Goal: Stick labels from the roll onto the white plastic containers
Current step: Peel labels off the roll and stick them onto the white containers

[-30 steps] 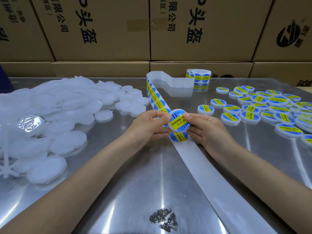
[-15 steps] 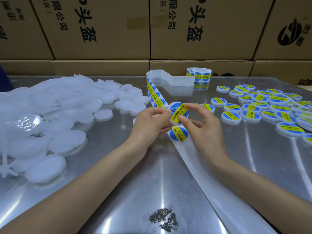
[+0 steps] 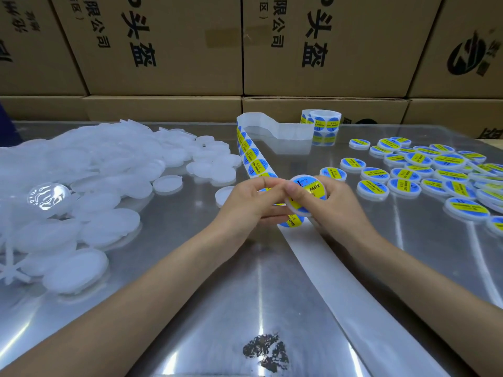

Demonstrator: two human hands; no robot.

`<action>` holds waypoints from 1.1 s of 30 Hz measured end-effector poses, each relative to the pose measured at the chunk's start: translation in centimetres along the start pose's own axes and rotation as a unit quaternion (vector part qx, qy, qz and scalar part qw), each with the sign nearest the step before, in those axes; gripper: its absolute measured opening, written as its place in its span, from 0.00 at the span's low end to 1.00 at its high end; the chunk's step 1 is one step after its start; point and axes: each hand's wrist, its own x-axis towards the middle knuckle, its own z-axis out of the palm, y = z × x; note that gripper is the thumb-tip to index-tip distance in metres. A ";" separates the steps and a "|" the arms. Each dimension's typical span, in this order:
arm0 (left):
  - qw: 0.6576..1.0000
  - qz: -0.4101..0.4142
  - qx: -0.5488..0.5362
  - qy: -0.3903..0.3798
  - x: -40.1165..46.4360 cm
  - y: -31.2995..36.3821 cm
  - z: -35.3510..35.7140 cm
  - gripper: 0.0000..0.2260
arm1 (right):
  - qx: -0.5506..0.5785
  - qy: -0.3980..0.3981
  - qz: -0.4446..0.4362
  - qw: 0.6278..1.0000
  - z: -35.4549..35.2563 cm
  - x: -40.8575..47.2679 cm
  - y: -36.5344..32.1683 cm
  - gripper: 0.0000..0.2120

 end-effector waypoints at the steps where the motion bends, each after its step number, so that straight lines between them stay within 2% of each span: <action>1: 1.000 -0.001 -0.001 -0.001 0.0 0.1 0.0 0.06 | 0.000 0.000 0.001 1.000 -0.1 0.0 0.1 0.18; 6: 1.000 -0.001 -0.010 0.006 0.1 0.2 -0.1 0.08 | 0.074 0.003 0.090 0.993 -0.2 0.0 -0.6 0.27; 12: 0.999 -0.014 -0.036 -0.002 0.0 0.1 -0.3 0.10 | 0.041 -0.002 0.031 0.999 0.1 -0.2 0.0 0.13; 17: 1.000 0.000 -0.009 -0.005 -0.1 0.0 0.1 0.12 | 0.033 0.008 0.027 0.999 0.2 0.0 0.4 0.15; 27: 0.993 0.026 0.063 0.097 -0.3 -0.4 0.7 0.08 | 0.025 0.016 0.051 0.998 0.7 -0.8 -0.2 0.27; 33: 0.979 0.088 0.076 0.165 0.0 -0.7 0.5 0.12 | 0.020 -0.057 0.037 0.997 1.1 -1.0 0.0 0.22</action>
